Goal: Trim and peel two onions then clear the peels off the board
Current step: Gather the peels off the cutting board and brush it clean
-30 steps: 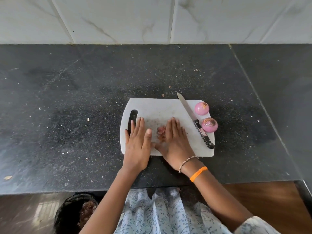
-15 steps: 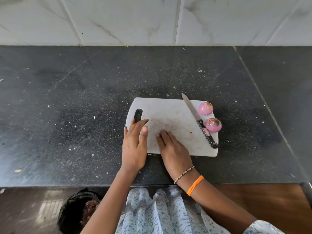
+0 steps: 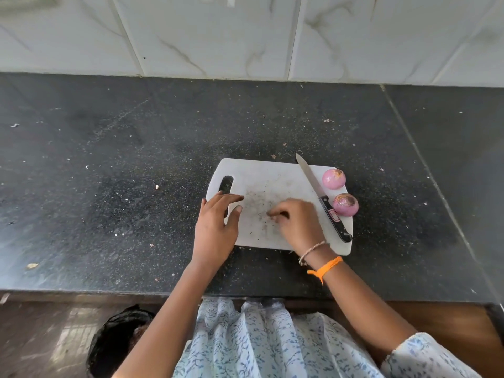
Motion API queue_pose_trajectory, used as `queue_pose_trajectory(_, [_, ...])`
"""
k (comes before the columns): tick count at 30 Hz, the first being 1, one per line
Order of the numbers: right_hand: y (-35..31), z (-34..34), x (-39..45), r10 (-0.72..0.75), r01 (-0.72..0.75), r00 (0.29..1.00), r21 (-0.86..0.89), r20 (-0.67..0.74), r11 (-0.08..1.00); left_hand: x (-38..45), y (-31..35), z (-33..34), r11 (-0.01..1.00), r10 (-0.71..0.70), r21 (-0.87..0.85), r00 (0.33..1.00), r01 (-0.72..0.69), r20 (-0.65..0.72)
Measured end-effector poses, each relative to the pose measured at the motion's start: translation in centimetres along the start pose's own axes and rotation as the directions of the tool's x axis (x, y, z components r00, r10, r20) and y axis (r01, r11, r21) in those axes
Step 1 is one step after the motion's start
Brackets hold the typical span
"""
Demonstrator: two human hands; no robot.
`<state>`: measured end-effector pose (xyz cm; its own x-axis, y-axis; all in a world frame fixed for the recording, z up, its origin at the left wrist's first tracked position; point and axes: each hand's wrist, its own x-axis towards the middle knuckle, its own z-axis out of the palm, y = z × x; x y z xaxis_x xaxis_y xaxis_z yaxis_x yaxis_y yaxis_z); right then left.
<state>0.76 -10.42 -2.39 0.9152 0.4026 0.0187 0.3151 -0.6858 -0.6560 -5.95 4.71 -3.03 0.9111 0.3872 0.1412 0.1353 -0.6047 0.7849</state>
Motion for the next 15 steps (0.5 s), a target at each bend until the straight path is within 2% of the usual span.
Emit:
queue_pose_trajectory(3, [0.5, -2.0, 1.5, 0.198, -0.186, 0.980, 0.271, -0.018, 0.945, 0.2, 0.3, 0.0, 1.000, 0.006, 0.019, 1.000, -0.006, 0.005])
queue_pose_trajectory(7, [0.9, -2.6, 1.4, 0.240, -0.235, 0.971, 0.310, 0.021, 0.921, 0.3, 0.3, 0.5, 0.998, 0.054, 0.039, 0.999, -0.054, 0.003])
queue_pose_trajectory(11, [1.1, -2.0, 1.1, 0.195, -0.192, 0.981, 0.200, 0.002, 0.961, 0.3, 0.4, 1.2, 0.993, 0.071, 0.086, 0.997, -0.075, 0.043])
queue_pose_trajectory(13, [1.0, -1.5, 0.9, 0.120, -0.117, 0.992, 0.076, -0.033, 0.990, 0.2, 0.5, 1.6, 0.990, 0.068, 0.117, 0.996, -0.074, 0.058])
queue_pose_trajectory(15, [0.8, -0.6, 0.5, 0.015, -0.015, 1.000, -0.085, 0.000, 0.996, 0.1, 0.5, 1.8, 0.991, 0.054, 0.122, 0.998, -0.059, 0.045])
